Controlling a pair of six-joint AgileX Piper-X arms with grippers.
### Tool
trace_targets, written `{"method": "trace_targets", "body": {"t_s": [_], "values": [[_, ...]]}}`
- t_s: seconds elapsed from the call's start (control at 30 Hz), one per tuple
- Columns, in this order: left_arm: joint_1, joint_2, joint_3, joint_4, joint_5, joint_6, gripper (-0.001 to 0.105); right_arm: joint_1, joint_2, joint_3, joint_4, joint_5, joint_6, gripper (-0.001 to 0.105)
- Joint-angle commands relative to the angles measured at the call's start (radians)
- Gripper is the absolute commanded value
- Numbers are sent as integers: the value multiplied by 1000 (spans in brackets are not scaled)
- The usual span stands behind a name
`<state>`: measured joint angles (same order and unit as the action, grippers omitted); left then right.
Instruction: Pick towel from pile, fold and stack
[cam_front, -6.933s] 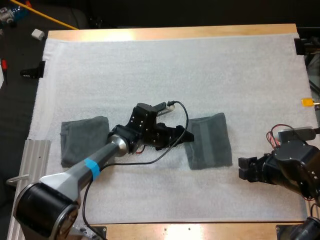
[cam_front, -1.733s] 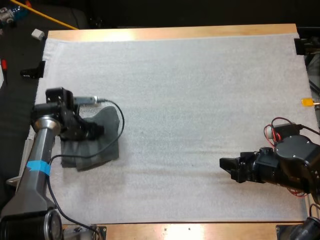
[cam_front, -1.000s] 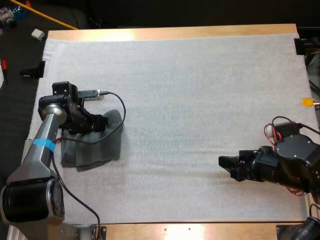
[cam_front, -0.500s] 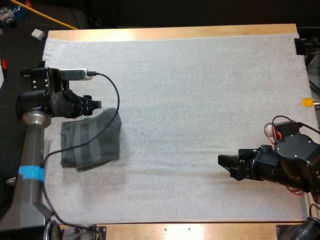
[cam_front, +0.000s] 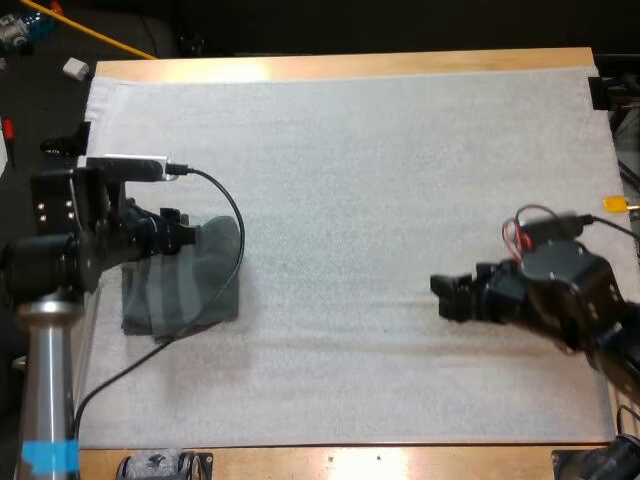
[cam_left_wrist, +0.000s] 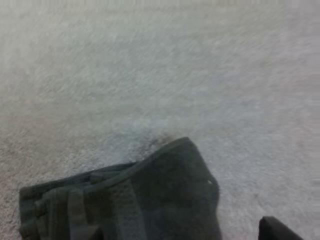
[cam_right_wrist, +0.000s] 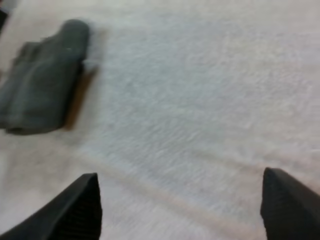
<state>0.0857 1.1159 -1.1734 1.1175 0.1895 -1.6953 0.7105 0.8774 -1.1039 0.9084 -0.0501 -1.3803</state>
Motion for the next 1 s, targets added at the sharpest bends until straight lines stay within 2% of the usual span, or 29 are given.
{"method": "trace_targets", "body": {"t_s": [0.0, 0.13, 0.2, 0.67, 0.97], "values": [[-18, -55, -1, 21, 19, -16, 59, -86, 52, 0, -38, 8, -49, 65], [-29, -94, -2, 34, 24, -18, 59, -237, 89, 3, -54, -22, -91, 64], [-23, -88, -4, 33, 19, -12, 59, -201, 84, -3, -48, -14, -80, 64], [-20, -139, 0, 76, 18, -2, 60, -710, 30, -1, 45, -81, -218, 64], [-26, -202, -1, 96, 16, 9, 60, -816, -93, 2, 113, -61, -298, 64]]}}
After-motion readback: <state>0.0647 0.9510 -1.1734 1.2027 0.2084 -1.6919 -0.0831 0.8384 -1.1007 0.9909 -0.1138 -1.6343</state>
